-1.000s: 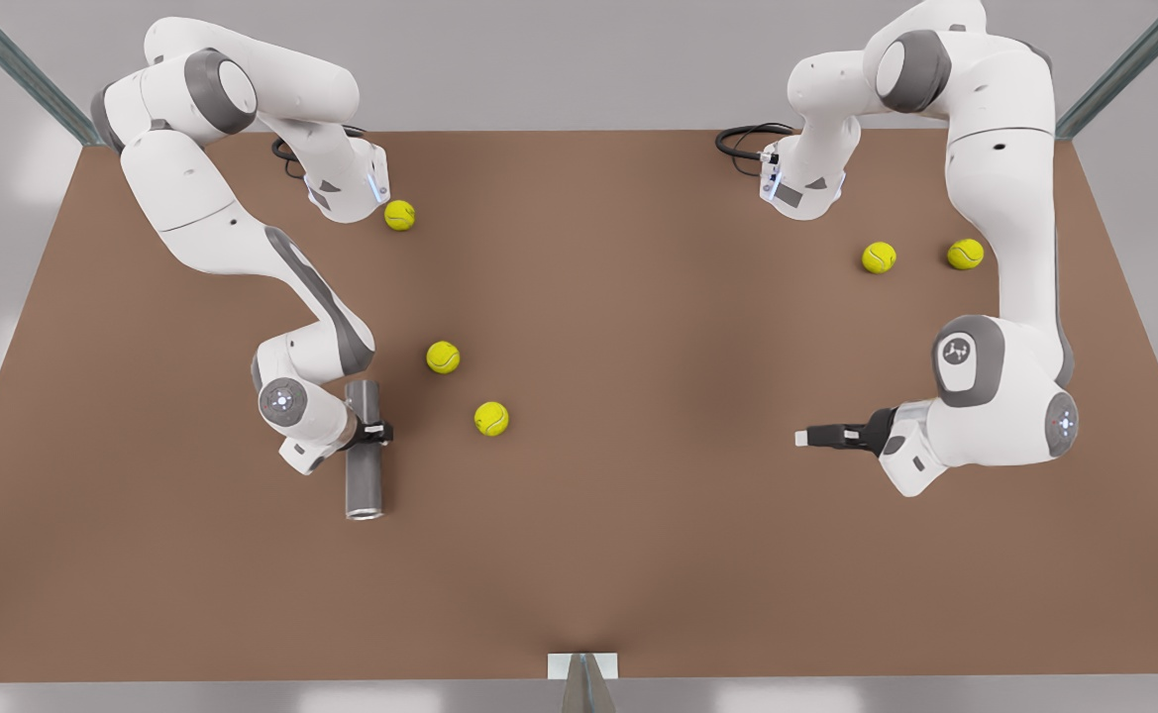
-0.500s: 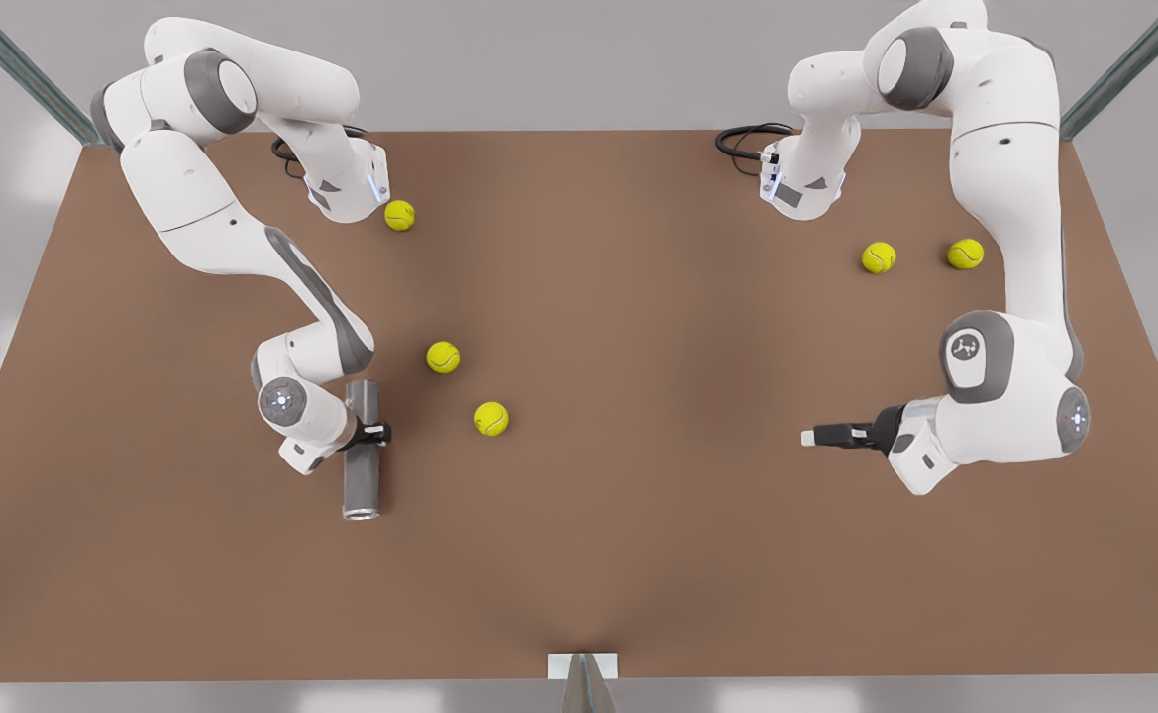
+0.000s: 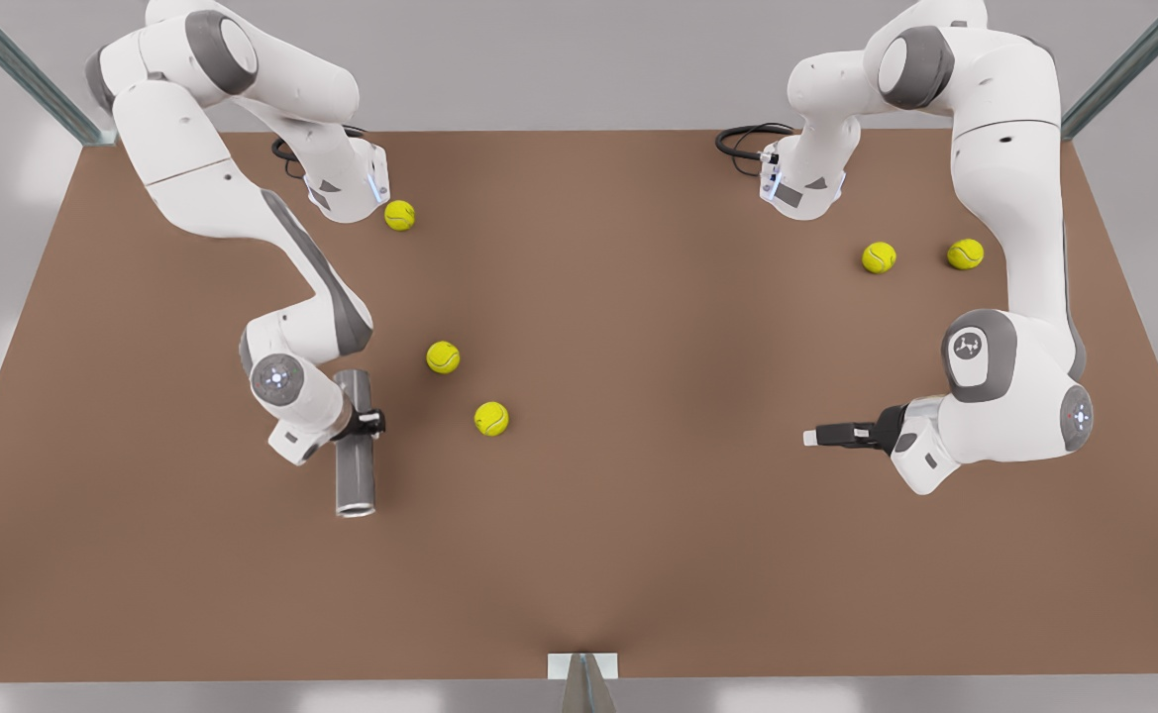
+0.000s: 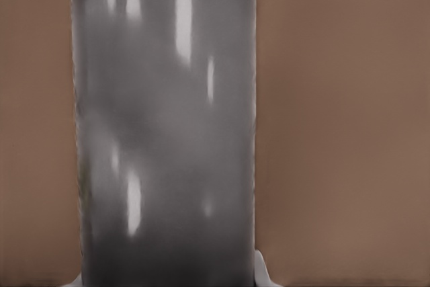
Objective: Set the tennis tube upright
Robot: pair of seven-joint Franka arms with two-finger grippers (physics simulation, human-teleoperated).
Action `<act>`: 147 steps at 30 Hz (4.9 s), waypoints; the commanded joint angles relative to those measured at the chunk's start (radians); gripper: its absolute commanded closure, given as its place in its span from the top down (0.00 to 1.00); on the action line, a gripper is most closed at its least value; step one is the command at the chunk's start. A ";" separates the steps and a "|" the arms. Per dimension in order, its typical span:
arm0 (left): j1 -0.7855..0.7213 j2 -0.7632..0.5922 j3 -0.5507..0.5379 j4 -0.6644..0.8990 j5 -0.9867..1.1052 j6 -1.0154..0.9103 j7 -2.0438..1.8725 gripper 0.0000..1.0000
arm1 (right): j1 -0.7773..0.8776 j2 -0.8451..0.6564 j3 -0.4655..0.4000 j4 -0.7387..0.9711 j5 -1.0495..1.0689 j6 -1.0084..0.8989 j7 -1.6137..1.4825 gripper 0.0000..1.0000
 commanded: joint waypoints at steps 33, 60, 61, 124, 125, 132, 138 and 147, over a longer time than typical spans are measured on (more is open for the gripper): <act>0.043 -0.018 0.003 0.000 -0.004 -0.018 0.000 0.99 | 0.711 0.317 -0.122 0.591 -0.131 -0.091 -0.834 0.75; 0.059 0.003 -0.071 -0.034 -0.265 -0.071 -0.031 1.00 | 0.794 0.307 -0.240 0.677 -0.005 -0.088 -0.823 1.00; 0.037 0.020 -0.077 -0.044 -0.317 -0.063 -0.031 0.99 | 0.733 0.181 -0.240 0.583 0.058 -0.112 -0.790 1.00; -0.095 0.411 -0.206 -0.118 -0.619 0.506 0.313 0.99 | 0.302 -0.470 -0.370 0.354 0.257 -0.703 -0.219 1.00; -0.098 0.416 -0.206 -0.117 -0.621 0.508 0.313 0.99 | 0.302 -0.468 -0.370 0.354 0.257 -0.703 -0.219 1.00; -0.109 0.434 -0.209 -0.092 -0.636 0.514 0.314 0.99 | 0.302 -0.463 -0.370 0.354 0.257 -0.695 -0.219 1.00; -0.110 0.440 -0.209 -0.089 -0.684 0.514 0.341 0.94 | 0.302 -0.462 -0.370 0.354 0.257 -0.694 -0.219 1.00; -0.104 0.443 -0.215 -0.086 -0.711 0.509 0.357 0.58 | 0.302 -0.462 -0.370 0.354 0.257 -0.690 -0.219 1.00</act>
